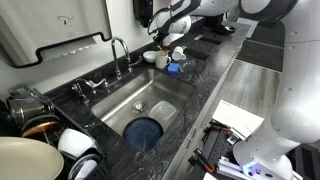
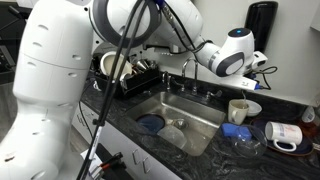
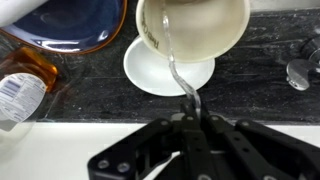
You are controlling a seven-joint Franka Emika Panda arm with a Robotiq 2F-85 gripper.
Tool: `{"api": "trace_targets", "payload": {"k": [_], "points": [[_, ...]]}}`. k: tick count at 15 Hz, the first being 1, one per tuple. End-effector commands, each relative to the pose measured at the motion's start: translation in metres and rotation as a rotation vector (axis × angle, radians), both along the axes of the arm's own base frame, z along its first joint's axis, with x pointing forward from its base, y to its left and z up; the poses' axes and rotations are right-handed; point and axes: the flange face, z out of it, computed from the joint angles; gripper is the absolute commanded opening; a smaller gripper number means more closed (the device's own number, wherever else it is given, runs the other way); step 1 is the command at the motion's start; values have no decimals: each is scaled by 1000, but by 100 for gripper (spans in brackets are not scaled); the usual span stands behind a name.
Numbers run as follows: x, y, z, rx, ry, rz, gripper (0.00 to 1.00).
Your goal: Remove the clear fork from the mug and put it in the sink.
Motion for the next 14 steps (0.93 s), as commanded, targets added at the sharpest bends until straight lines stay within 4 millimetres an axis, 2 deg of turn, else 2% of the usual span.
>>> {"api": "trace_targets", "payload": {"k": [1,7,14], "points": [[-20,-7,22,9,-8,-39,1],[-35,-3,46,92,3,-53,1],[-55,0,94,304,-74,-89,1]]}}
